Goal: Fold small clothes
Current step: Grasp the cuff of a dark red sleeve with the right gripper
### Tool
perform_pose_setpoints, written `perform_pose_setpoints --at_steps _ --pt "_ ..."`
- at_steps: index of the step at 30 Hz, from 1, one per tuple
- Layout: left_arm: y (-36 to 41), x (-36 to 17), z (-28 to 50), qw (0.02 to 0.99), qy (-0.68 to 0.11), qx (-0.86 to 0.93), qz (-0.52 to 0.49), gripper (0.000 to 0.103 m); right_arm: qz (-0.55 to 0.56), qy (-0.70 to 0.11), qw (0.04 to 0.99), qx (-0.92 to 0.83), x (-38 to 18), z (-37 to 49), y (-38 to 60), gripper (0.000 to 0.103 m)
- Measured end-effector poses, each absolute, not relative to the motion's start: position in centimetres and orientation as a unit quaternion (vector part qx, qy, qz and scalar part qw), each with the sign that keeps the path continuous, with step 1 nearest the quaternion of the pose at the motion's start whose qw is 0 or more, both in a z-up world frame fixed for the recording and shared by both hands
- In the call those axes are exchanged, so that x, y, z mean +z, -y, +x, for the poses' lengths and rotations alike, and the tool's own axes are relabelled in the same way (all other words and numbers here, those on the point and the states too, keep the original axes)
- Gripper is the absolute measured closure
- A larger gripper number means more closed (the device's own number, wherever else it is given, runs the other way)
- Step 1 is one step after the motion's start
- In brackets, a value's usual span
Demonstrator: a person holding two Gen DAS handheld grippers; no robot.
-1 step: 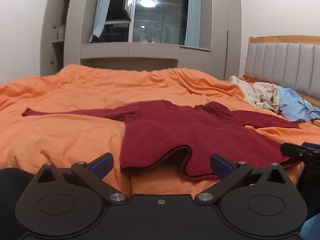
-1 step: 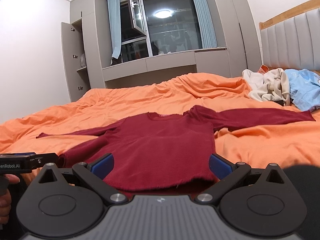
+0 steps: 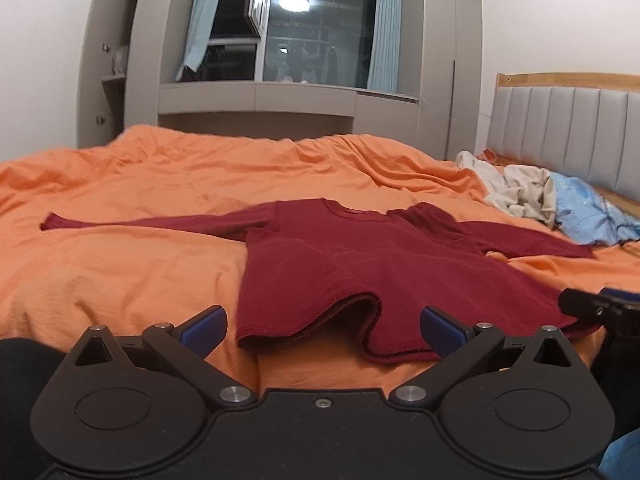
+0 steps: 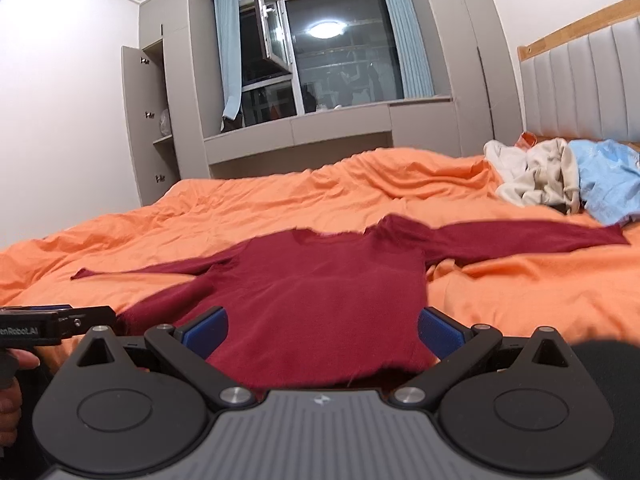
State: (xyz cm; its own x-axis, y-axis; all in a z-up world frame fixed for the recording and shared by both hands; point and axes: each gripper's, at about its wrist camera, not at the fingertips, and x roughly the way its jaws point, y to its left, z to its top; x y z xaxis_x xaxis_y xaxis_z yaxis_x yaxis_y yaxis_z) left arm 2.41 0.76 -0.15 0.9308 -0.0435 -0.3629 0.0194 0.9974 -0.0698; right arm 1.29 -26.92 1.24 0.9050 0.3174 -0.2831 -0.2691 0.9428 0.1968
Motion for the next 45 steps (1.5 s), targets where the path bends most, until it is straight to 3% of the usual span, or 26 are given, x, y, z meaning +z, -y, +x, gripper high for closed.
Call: perform_pose_setpoints --at_steps 7,15,20,30,42,44,45 --pt "-0.7 3.1 6.2 0.982 -0.175 -0.058 -0.034 0.001 0.117 -0.157 0.976 0.1 3.7 6.1 30.7 0.0" --pt "0.0 6.4 15.9 0.979 -0.185 -0.085 -0.005 0.0 0.253 -0.186 0.949 0.002 4.4 14.6 41.7 0.0" --pt "-0.2 5.2 22.1 0.972 -0.216 -0.093 -0.005 0.0 0.327 -0.203 0.921 -0.055 2.3 20.3 48.8 0.0" --pt "-2.8 1.1 29.5 0.963 -0.261 -0.063 -0.031 0.0 0.34 -0.234 0.901 -0.134 -2.2 30.3 54.6 0.0" --pt "-4.0 -2.0 32.3 0.938 -0.341 -0.04 -0.054 0.001 0.436 -0.192 0.866 -0.153 -8.0 32.9 57.1 0.0" --pt "-3.9 -2.2 32.4 0.935 -0.348 -0.039 -0.051 0.0 0.434 -0.174 0.869 -0.16 -8.0 32.8 57.2 0.003" --pt "-3.8 -2.4 32.5 0.934 -0.351 -0.038 -0.048 0.001 0.43 -0.167 0.871 -0.171 -8.1 33.0 57.2 0.01"
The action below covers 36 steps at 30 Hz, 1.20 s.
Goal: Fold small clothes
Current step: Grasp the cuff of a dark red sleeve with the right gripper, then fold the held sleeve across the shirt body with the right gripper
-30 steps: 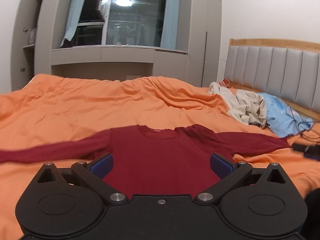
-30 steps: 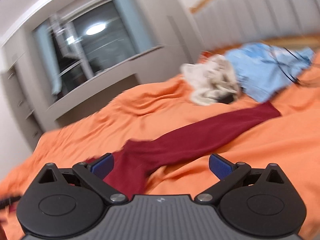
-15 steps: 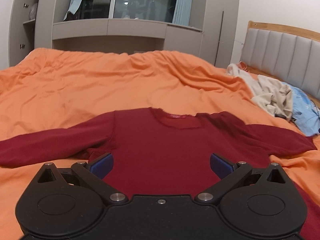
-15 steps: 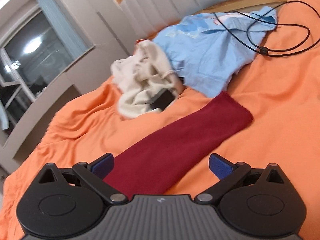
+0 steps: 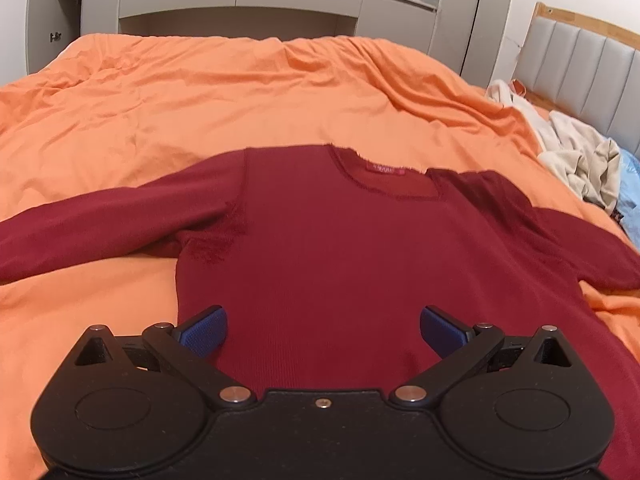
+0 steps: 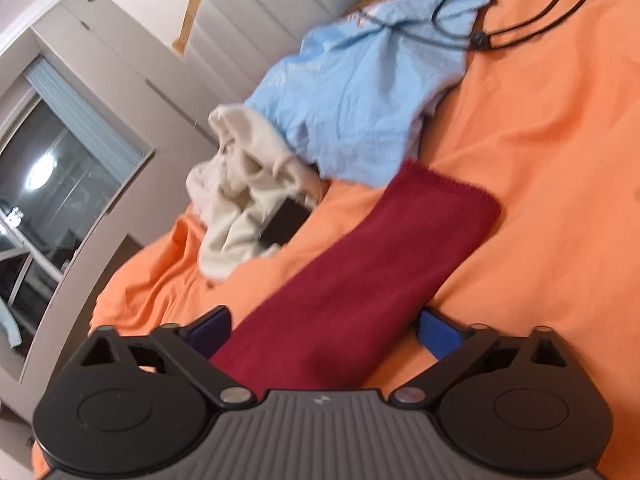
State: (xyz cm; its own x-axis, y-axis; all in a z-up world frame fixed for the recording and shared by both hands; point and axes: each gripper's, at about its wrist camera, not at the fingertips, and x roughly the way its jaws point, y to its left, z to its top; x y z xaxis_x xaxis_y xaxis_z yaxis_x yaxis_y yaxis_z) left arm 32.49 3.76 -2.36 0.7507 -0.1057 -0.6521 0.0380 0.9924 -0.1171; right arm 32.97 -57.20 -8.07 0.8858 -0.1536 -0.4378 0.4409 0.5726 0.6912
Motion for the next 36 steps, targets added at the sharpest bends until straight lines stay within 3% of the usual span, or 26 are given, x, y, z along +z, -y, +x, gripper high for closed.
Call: perform_pose_setpoints --at_steps 2,6,9,21,24,31,36 --pt "-3.6 -2.6 32.7 0.933 -0.357 -0.037 -0.044 0.001 0.419 -0.166 0.871 -0.193 -8.1 33.1 57.2 0.026" --pt "-3.4 -2.7 32.7 0.931 -0.361 -0.035 -0.041 0.0 0.413 -0.177 0.863 -0.232 -8.2 32.9 57.7 0.079" --pt "-3.5 -2.7 32.7 0.931 -0.361 -0.034 -0.046 0.001 0.399 -0.179 0.867 -0.24 -7.7 33.1 57.5 0.092" --pt "-4.5 -2.2 32.6 0.932 -0.355 -0.024 -0.077 0.001 0.089 -0.097 0.985 -0.111 5.2 34.8 44.0 0.094" --pt "-4.8 -1.7 32.4 0.934 -0.345 -0.019 -0.088 0.001 0.054 -0.092 0.993 -0.045 7.4 35.8 39.0 0.094" --pt "-7.0 0.4 32.1 0.943 -0.304 0.005 -0.135 0.001 0.022 -0.104 0.991 0.085 9.0 37.8 27.8 0.094" --pt "-8.7 1.9 31.6 0.948 -0.272 0.026 -0.161 0.001 -0.042 -0.13 0.976 0.168 6.7 36.9 19.7 0.094"
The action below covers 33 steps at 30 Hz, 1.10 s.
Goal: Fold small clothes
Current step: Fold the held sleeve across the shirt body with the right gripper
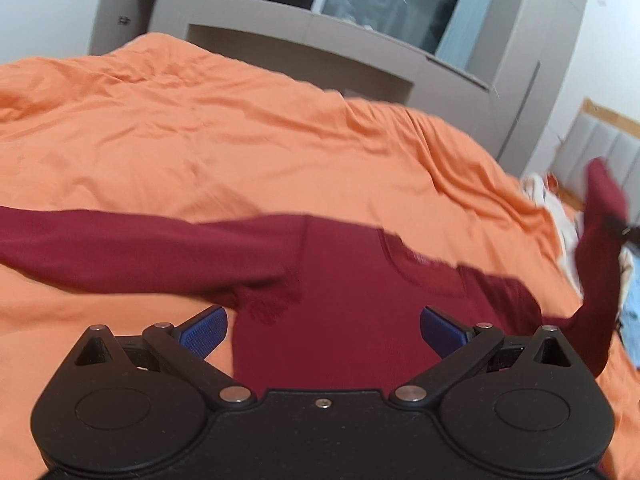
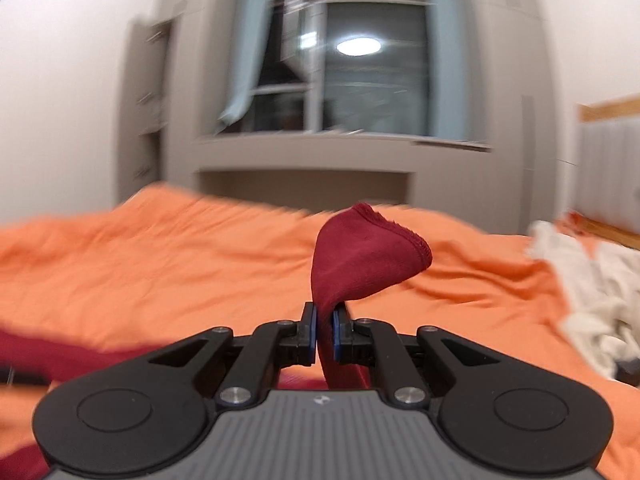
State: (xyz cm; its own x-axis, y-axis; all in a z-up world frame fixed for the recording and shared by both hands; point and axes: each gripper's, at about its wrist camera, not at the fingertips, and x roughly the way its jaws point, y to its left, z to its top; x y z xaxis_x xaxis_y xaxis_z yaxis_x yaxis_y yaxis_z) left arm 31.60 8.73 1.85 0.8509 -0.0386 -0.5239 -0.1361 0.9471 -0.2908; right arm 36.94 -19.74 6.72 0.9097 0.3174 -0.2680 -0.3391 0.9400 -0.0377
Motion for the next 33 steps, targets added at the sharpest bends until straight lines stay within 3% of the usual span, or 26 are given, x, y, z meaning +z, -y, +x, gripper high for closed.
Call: perform_pose_setpoints --at_steps 9,15,18,22,25,28,33 --pt "-11.0 2.9 31.3 0.948 -0.244 0.05 -0.199 0.001 -0.35 -0.125 0.899 0.232 -1.3 31.8 8.2 0.094" --pt "-11.3 2.6 31.4 0.946 -0.246 0.054 -0.203 0.001 -0.444 -0.104 0.853 0.252 -4.1 28.7 4.9 0.094" --pt "-11.2 2.3 31.7 0.946 -0.251 0.052 -0.199 0.001 -0.454 -0.112 0.841 0.271 -5.0 27.8 4.7 0.081" --pt "-11.1 1.5 32.3 0.944 -0.259 0.043 -0.198 0.001 -0.448 -0.104 0.845 0.273 -4.3 25.8 6.6 0.041" --pt "-11.0 1.0 32.9 0.942 -0.268 0.033 -0.197 0.001 -0.42 -0.111 0.861 0.263 -2.7 24.7 9.2 0.026" --pt "-10.6 0.3 33.5 0.941 -0.282 0.031 -0.183 0.001 -0.391 -0.119 0.884 0.226 -1.6 24.2 12.4 0.015" --pt "-9.5 -1.3 35.0 0.932 -0.331 0.044 -0.141 0.001 -0.307 -0.178 0.927 0.123 -1.1 25.8 19.1 0.014"
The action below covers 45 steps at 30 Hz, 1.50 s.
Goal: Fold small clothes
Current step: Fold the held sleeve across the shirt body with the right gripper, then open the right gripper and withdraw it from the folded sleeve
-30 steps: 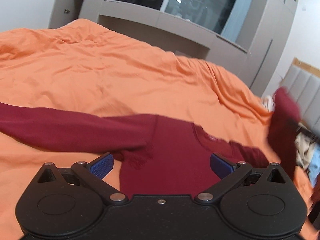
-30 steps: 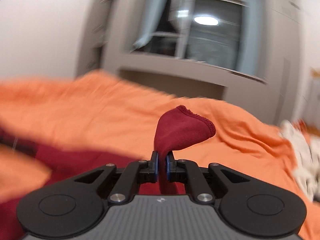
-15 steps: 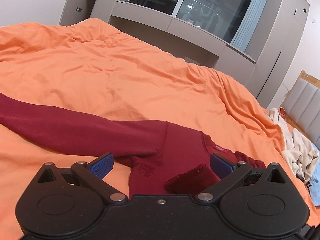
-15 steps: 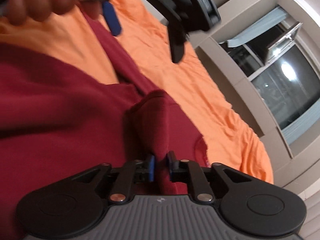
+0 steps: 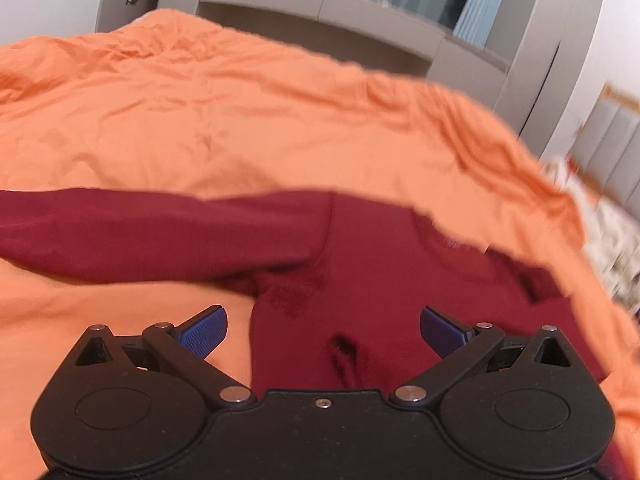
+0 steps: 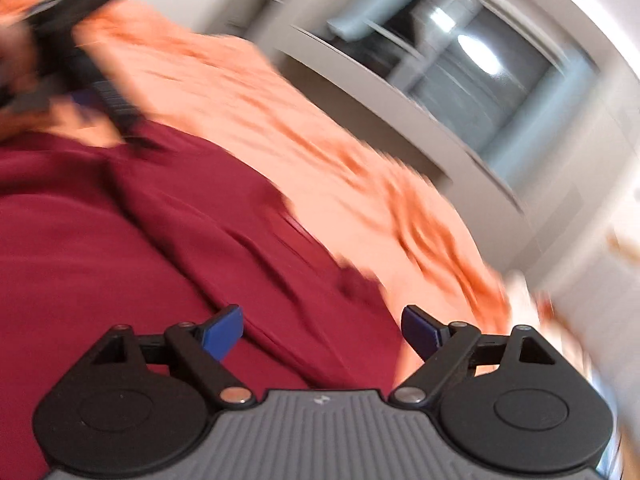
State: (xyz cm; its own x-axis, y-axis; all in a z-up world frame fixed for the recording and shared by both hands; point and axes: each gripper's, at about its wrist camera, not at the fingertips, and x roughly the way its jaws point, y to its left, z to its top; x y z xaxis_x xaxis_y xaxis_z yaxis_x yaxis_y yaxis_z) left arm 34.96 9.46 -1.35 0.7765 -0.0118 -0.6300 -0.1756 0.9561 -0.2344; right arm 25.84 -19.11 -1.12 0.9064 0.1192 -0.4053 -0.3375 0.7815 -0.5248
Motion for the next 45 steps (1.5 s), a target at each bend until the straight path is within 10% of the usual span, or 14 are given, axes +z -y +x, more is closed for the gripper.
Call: perform_pose_setpoints --at_steps 8,17,21,25,35,40,45 --pt "-8.9 -4.0 36.3 0.903 -0.414 0.072 -0.097 0.001 -0.21 -0.275 0.938 0.01 -2.2 30.2 26.6 0.024" --pt "-8.6 -4.4 36.3 0.903 -0.413 0.074 -0.087 0.001 -0.195 -0.279 0.939 0.047 -4.2 33.0 26.2 0.054" --pt "-8.5 -4.4 36.1 0.905 -0.411 0.073 -0.087 0.001 -0.202 -0.288 0.935 0.032 -4.3 34.1 26.1 0.092" --pt "-8.4 -4.3 36.1 0.906 -0.408 0.069 -0.085 0.001 -0.2 -0.295 0.934 0.005 -3.3 33.6 26.9 0.096" --pt "-6.5 -4.3 36.1 0.908 -0.413 0.048 -0.038 0.001 -0.197 -0.343 0.918 0.006 -3.9 33.1 28.0 0.091" --pt "-6.8 -4.5 36.1 0.906 -0.417 0.047 -0.046 0.001 -0.186 -0.339 0.922 0.009 -2.7 31.8 29.1 0.042" --pt "-7.0 -4.5 36.0 0.908 -0.414 0.044 -0.053 0.001 -0.111 -0.321 0.941 0.004 -0.8 30.9 31.8 0.019"
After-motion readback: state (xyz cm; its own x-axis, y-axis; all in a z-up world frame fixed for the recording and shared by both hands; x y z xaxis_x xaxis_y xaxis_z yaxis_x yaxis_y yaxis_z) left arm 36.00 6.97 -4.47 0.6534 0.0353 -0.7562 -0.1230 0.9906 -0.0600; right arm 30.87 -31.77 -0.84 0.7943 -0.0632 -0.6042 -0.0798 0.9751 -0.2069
